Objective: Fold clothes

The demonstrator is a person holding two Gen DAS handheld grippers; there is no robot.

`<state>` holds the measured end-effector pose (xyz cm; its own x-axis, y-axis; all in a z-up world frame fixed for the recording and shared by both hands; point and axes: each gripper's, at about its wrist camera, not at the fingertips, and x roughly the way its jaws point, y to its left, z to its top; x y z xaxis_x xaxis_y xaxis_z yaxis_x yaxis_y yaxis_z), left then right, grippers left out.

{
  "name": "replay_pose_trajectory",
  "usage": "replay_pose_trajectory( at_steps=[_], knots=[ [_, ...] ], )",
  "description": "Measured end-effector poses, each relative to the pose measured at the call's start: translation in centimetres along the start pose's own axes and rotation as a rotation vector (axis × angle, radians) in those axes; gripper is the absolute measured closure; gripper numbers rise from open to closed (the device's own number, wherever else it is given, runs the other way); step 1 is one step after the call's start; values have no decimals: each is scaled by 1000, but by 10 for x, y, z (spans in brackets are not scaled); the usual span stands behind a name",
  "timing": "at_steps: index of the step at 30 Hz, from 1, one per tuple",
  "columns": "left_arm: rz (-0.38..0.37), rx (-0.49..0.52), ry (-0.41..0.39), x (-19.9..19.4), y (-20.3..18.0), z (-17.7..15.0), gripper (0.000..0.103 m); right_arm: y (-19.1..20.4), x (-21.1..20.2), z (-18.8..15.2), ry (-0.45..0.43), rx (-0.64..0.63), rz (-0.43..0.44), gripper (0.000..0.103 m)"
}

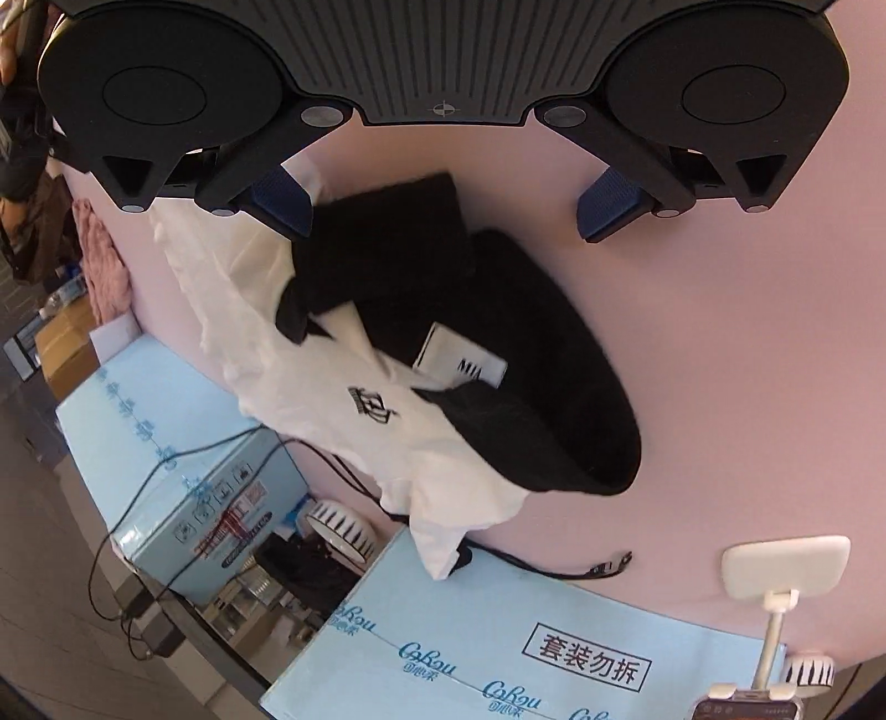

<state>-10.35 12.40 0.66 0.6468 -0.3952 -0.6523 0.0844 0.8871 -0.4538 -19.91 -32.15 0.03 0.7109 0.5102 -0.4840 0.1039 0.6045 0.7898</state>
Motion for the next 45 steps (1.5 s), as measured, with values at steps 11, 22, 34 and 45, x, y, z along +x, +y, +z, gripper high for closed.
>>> replay_pose_trajectory(
  at_steps=[11,22,34,45],
  knots=[
    [15,64,-15,3,-19,10,80,-6,17,16,-106,-15,-4,97],
    [57,126,-71,-20,-2,84,22,42,-27,45,-357,-265,-86,98],
    [-2,-150,-159,-70,55,18,10,48,-22,-14,204,-574,336,33],
    [-66,62,-10,-53,21,-47,9,138,62,-144,160,-1142,52,48]
  ],
)
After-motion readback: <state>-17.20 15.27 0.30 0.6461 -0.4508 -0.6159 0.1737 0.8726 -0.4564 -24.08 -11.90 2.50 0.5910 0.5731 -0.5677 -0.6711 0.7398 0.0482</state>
